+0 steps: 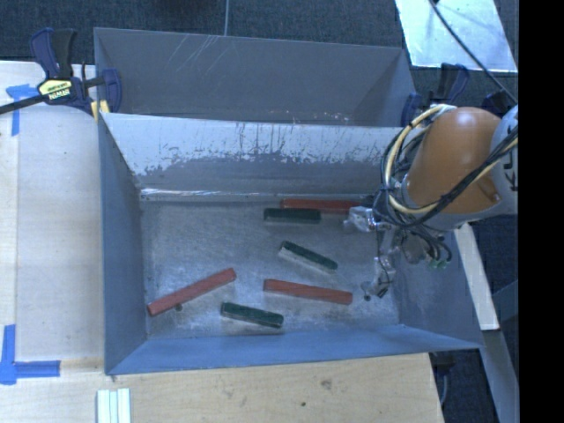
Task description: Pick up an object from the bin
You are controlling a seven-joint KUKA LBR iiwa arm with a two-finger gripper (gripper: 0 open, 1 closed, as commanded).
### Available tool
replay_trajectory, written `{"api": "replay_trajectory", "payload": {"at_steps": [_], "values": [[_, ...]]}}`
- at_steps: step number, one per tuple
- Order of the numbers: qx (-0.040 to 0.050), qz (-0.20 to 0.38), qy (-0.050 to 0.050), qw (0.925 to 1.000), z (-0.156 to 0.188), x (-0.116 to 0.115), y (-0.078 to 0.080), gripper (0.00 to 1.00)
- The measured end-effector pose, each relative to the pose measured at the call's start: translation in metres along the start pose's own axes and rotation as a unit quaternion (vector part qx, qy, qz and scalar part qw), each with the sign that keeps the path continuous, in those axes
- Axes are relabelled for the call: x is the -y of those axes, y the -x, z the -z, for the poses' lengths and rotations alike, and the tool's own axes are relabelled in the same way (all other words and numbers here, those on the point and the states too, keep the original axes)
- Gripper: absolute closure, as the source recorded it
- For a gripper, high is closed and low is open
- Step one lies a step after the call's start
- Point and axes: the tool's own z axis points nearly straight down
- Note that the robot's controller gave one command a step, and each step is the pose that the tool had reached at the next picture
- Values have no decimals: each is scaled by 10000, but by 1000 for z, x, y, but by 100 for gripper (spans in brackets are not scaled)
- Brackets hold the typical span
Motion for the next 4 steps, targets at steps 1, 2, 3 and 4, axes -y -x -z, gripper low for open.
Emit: {"api": "replay_trajectory", "payload": {"at_steps": [1,2,3,4], "values": [[30,-219,-8,9998,-40,-51,-36,0],[43,-215,-13,9998,-39,-50,-35,100],[41,739,-19,9973,94,-16,-41,100],[34,739,-15,9973,94,-16,-42,0]]}}
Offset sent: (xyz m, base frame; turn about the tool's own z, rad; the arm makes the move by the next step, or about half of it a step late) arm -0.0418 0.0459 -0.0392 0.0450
